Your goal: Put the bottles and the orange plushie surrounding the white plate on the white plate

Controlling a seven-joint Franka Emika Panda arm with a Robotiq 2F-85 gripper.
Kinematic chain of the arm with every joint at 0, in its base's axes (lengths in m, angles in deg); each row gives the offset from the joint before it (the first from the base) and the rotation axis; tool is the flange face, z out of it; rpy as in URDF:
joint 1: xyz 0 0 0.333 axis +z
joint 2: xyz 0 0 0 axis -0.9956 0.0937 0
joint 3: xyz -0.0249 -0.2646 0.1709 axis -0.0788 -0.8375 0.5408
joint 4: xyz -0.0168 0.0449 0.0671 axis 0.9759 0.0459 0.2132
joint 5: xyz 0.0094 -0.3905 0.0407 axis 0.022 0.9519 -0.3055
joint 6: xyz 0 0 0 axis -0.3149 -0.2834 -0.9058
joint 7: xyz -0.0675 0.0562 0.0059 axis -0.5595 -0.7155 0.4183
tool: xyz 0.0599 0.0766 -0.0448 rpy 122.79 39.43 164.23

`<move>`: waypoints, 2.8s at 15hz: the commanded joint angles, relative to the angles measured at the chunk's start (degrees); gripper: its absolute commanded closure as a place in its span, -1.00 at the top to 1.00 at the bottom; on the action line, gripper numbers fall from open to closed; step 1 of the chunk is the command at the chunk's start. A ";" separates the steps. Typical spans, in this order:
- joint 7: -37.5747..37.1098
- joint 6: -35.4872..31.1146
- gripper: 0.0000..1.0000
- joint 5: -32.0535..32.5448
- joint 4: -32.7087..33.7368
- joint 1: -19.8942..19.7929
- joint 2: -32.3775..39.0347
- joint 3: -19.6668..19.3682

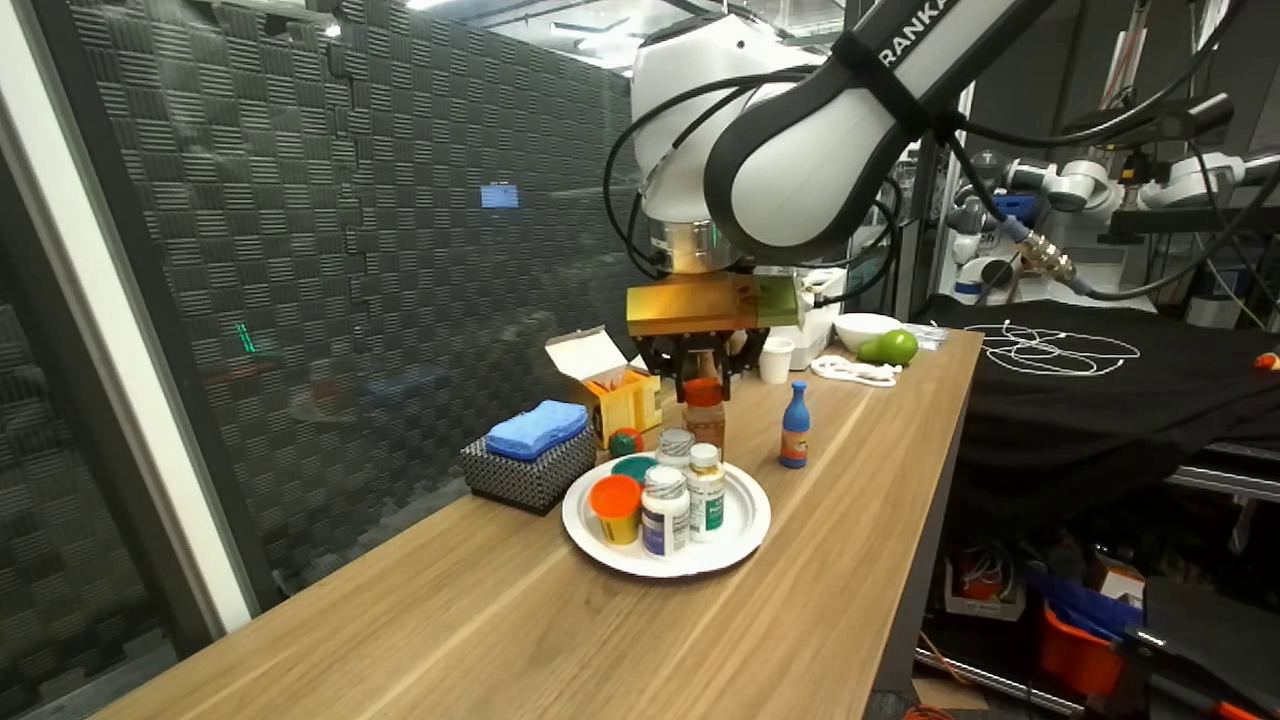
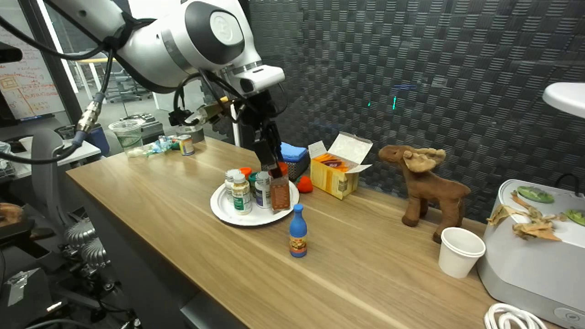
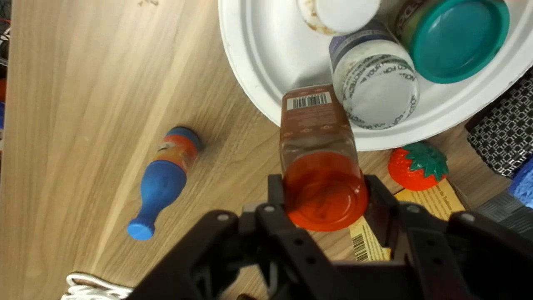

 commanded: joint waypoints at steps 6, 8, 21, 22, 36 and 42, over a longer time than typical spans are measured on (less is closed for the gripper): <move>-1.89 -0.27 -0.51 -0.23 -0.67 0.19 -0.65 1.36; -1.81 -0.37 -0.51 -0.25 -0.53 0.21 -0.49 1.48; -0.74 -0.77 -0.51 -2.83 -0.01 0.08 1.83 2.79; -0.70 -0.66 -0.51 -2.95 0.03 0.08 1.82 2.79; 2.65 2.37 1.00 -2.33 3.66 -0.14 -0.47 2.99; 17.57 1.38 1.00 -5.02 5.70 -2.11 0.32 3.46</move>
